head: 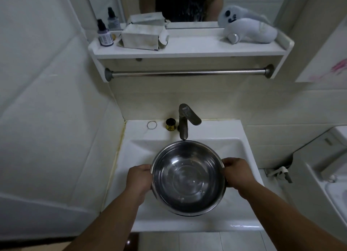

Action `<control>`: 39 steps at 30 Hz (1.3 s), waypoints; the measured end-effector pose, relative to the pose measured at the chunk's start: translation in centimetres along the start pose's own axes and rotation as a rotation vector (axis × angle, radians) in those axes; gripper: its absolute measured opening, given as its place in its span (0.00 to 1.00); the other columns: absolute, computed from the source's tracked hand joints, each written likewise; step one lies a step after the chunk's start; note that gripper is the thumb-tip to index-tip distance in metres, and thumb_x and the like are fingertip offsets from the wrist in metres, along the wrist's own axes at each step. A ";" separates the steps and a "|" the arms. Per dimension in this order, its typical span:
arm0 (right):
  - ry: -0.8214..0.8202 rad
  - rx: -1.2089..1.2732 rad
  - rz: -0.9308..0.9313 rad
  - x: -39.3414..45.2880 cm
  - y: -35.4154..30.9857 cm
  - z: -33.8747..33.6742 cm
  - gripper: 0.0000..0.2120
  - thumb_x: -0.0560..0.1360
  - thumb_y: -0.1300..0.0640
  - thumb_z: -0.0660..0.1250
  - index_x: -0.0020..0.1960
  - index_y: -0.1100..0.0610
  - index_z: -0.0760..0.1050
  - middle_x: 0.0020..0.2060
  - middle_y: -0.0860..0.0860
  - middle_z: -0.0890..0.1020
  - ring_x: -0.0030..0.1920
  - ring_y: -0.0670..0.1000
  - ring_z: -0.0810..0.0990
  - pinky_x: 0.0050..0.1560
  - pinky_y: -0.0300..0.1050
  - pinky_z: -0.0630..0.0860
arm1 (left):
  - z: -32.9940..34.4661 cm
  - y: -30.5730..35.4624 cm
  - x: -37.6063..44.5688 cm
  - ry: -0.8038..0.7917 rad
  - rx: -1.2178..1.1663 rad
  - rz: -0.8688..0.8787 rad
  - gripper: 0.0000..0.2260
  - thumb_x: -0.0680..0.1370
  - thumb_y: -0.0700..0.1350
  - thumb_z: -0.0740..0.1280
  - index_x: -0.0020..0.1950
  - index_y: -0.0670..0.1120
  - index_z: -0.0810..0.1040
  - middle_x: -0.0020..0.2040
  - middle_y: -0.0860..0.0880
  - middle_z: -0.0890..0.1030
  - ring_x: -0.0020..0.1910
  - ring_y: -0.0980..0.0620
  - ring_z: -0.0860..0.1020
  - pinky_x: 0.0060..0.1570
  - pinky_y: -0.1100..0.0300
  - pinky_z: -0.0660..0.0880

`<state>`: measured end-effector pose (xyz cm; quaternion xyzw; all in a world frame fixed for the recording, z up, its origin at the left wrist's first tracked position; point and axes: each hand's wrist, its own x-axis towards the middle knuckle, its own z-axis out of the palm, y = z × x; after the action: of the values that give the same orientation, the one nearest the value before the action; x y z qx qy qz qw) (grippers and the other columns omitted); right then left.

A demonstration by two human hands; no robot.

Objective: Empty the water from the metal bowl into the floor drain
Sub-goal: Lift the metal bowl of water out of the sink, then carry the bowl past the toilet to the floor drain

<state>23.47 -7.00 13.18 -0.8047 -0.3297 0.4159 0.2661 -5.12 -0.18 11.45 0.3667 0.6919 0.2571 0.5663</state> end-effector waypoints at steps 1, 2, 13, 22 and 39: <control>-0.001 0.001 -0.001 -0.2 0.0 0.0 0.10 0.75 0.68 0.71 0.44 0.56 0.87 0.37 0.55 0.88 0.39 0.60 0.88 0.42 0.58 0.88 | 0.0 0.0 -0.2 0.003 -0.004 -0.001 0.20 0.70 0.24 0.68 0.31 0.47 0.88 0.33 0.40 0.87 0.31 0.43 0.82 0.38 0.49 0.83; -0.002 0.002 -0.003 -0.3 0.0 0.0 0.10 0.74 0.69 0.71 0.44 0.56 0.87 0.36 0.55 0.88 0.39 0.60 0.88 0.42 0.58 0.88 | -0.1 -0.1 -0.3 0.006 -0.006 -0.001 0.19 0.69 0.24 0.68 0.32 0.46 0.88 0.33 0.40 0.87 0.31 0.43 0.82 0.39 0.49 0.83; 0.004 0.041 -0.007 -2.0 0.8 -0.7 0.11 0.74 0.70 0.70 0.43 0.57 0.87 0.35 0.57 0.88 0.38 0.62 0.87 0.38 0.55 0.87 | -0.6 0.0 -2.7 -0.017 0.020 0.027 0.22 0.68 0.25 0.68 0.33 0.52 0.89 0.30 0.45 0.87 0.27 0.49 0.83 0.34 0.53 0.83; 0.006 0.106 -0.032 -4.1 -0.3 -2.3 0.11 0.73 0.72 0.69 0.44 0.58 0.86 0.39 0.60 0.88 0.42 0.65 0.87 0.45 0.66 0.86 | -1.2 1.7 -4.7 -0.020 0.027 0.057 0.21 0.68 0.25 0.69 0.35 0.50 0.89 0.32 0.43 0.87 0.28 0.48 0.84 0.37 0.48 0.85; -0.007 0.187 -0.066 -6.0 -1.4 -7.3 0.12 0.71 0.74 0.67 0.42 0.62 0.86 0.25 0.53 0.81 0.31 0.57 0.82 0.35 0.57 0.87 | -0.9 5.6 -9.1 -0.064 0.022 0.131 0.19 0.72 0.24 0.66 0.35 0.45 0.89 0.36 0.40 0.88 0.32 0.45 0.84 0.33 0.55 0.83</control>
<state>26.59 -11.75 20.89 -0.7635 -0.3167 0.4387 0.3526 -3.97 -4.03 21.34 0.4252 0.6507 0.2743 0.5662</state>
